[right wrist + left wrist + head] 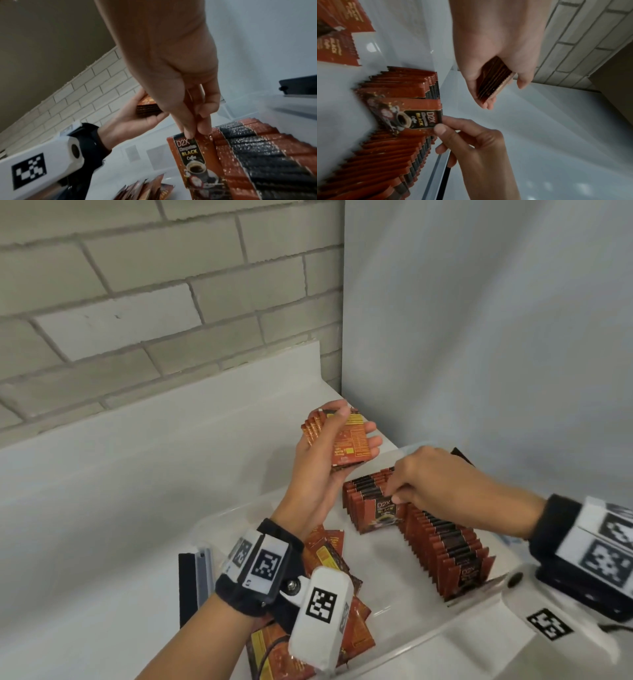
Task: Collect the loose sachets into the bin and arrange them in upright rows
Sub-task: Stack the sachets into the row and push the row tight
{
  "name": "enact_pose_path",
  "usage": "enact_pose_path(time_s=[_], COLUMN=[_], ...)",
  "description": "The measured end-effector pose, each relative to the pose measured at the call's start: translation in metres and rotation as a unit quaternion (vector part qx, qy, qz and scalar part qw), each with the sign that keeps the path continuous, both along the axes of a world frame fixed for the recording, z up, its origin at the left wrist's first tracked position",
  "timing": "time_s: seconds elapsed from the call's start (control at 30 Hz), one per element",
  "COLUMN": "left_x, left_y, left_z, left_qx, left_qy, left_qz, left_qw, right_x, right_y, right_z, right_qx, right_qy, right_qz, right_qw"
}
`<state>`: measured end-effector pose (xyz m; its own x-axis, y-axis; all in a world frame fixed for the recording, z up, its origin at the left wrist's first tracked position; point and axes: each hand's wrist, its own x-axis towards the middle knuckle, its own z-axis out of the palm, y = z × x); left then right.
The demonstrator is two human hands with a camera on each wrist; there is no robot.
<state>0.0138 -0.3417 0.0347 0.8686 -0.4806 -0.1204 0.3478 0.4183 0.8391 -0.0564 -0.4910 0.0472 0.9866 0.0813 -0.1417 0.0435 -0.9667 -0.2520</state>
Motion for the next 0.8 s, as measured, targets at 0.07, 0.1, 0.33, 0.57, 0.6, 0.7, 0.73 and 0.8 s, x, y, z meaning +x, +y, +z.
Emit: enact_pose_path(time_s=[0.07,0.1,0.33,0.57,0.6,0.7,0.73,0.8], left_x=[0.0008,0.0009,0.0010,0.0010,0.0010,0.0008,0.0005,0.0002], left_y=[0.0002,0.0002,0.0005,0.0010,0.0007,0.0000,-0.0001,-0.0004], left_z=[-0.0002,-0.0003,-0.0023,-0.0040,-0.0040,-0.0040,-0.0041,-0.0049], left_qx=[-0.005,-0.009,-0.022,-0.009,-0.007,-0.001,0.004,0.011], left_qy=[0.002,0.005,0.003,-0.016,-0.018,-0.028,-0.032,-0.037], left_qz=[-0.005,-0.010,-0.028,-0.042,-0.040,-0.043,-0.044,-0.046], left_qw=[1.000,1.000,0.999,0.999,0.999,0.999,0.999,0.998], right_x=[0.0039,0.0053,0.0095,0.0119,0.0117,0.0116,0.0115,0.0111], right_y=[0.0036,0.0054,0.0086,0.0064,0.0061,0.0050,0.0043,0.0011], right_z=[0.0004,0.0005,-0.0034,-0.0072,-0.0069,-0.0060,-0.0052,-0.0045], right_qx=[-0.018,-0.026,-0.022,-0.030,-0.029,-0.017,-0.010,0.013], right_qy=[0.015,0.021,0.029,0.028,0.027,0.029,0.033,0.046], right_qz=[0.011,0.017,0.029,0.036,0.036,0.033,0.028,0.013], right_qw=[1.000,0.999,0.999,0.999,0.999,0.999,0.999,0.999])
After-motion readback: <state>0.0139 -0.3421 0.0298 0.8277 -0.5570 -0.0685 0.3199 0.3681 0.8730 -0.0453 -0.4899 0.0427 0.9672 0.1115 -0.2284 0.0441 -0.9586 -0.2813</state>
